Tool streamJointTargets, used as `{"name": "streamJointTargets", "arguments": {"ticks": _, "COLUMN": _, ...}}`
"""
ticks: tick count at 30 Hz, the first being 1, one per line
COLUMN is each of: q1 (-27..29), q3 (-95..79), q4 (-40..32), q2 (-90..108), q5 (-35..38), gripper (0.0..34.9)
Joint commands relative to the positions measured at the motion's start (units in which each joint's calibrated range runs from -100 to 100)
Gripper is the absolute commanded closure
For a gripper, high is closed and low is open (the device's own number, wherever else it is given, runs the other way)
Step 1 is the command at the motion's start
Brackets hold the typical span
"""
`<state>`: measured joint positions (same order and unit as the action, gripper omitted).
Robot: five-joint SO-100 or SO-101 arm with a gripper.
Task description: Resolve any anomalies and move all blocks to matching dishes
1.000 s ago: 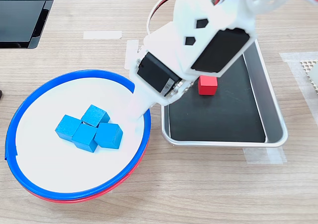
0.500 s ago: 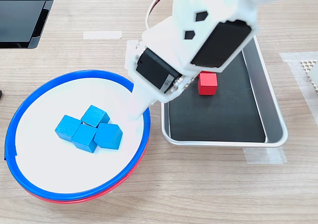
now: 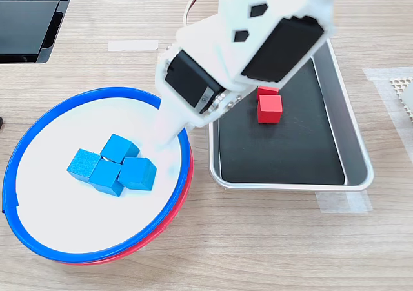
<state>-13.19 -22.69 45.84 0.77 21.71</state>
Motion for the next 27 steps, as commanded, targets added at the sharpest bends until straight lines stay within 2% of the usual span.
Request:
{"name": "streamJointTargets", "arguments": {"ticks": 1, "q1": -0.2, "q3": 0.5, "q4": -4.4, "q2": 0.6, "q5": -1.4, "gripper": 22.9}}
{"name": "streamJointTargets", "arguments": {"ticks": 8, "q1": -0.2, "q3": -3.1, "q4": -9.6, "q2": -2.3, "q5": -0.9, "gripper": 23.7}}
{"name": "streamJointTargets", "arguments": {"ticks": 11, "q1": 0.0, "q3": -5.0, "q4": -11.5, "q2": -2.6, "q5": -0.4, "gripper": 28.6}}
{"name": "streamJointTargets", "arguments": {"ticks": 13, "q1": 0.1, "q3": -6.1, "q4": -12.8, "q2": -2.6, "q5": -0.3, "gripper": 29.7}}
{"name": "streamJointTargets", "arguments": {"ticks": 14, "q1": 0.2, "q3": -6.7, "q4": -13.4, "q2": -2.6, "q5": -0.3, "gripper": 33.0}}
{"name": "streamJointTargets", "arguments": {"ticks": 15, "q1": 0.2, "q3": -7.1, "q4": -13.8, "q2": -2.5, "q5": -0.5, "gripper": 34.6}}
{"name": "streamJointTargets", "arguments": {"ticks": 22, "q1": 0.7, "q3": -6.8, "q4": -14.2, "q2": 1.0, "q5": -3.5, "gripper": 34.8}}
{"name": "streamJointTargets", "arguments": {"ticks": 27, "q1": 1.0, "q3": -3.9, "q4": -10.9, "q2": 3.6, "q5": -5.5, "gripper": 34.9}}
